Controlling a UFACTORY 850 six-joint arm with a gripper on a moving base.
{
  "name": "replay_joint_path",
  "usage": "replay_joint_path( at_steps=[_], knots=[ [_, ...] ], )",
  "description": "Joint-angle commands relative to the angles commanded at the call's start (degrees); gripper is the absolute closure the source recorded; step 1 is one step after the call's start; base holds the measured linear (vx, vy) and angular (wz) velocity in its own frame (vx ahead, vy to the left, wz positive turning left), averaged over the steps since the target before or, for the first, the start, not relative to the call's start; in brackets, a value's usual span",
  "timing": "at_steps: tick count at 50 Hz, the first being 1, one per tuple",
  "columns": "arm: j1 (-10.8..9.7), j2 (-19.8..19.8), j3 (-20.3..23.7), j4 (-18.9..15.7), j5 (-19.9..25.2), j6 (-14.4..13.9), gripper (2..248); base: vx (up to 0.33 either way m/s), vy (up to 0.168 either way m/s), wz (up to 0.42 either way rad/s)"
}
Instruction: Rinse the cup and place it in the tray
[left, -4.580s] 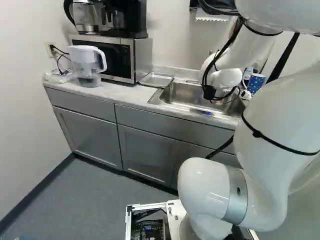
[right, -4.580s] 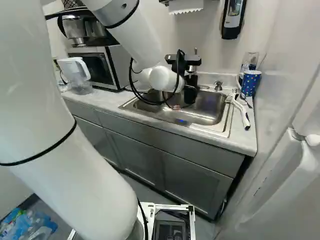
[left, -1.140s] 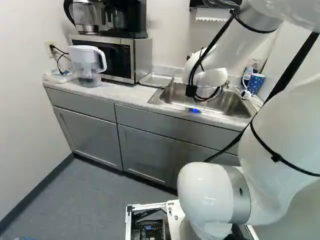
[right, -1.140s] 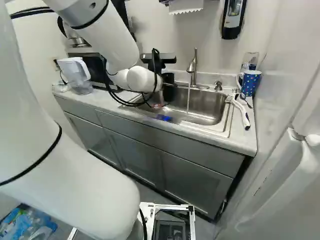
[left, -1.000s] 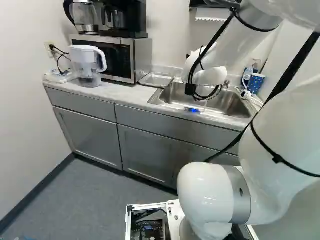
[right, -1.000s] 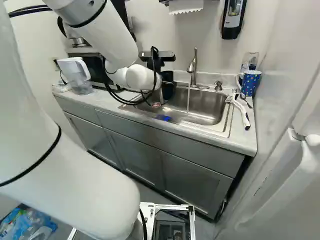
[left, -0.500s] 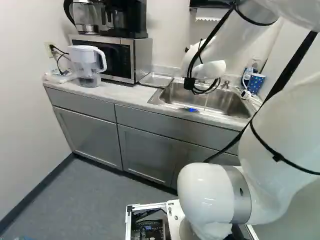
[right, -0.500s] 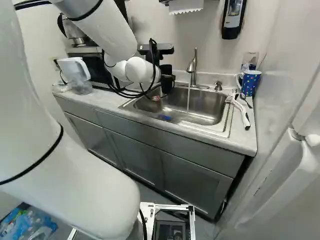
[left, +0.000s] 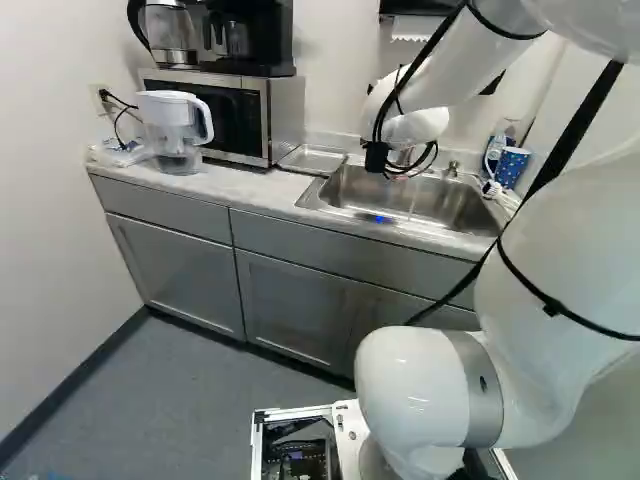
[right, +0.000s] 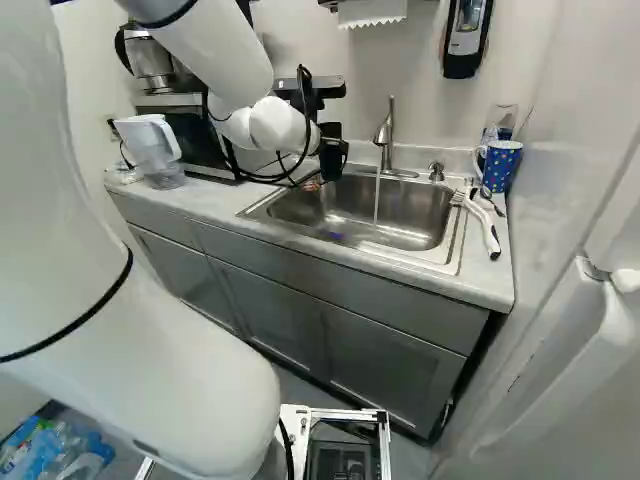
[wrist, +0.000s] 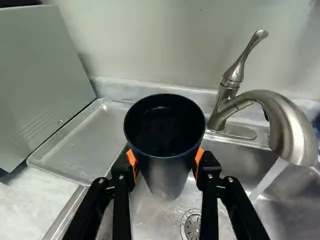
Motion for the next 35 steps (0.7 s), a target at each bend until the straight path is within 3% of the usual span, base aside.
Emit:
replay_joint_path(
  at_steps=[35],
  knots=[
    [1.08, -1.3, -5.61, 0.0, -5.27, 0.0, 126, 0.0, 0.0, 0.0]
  ],
)
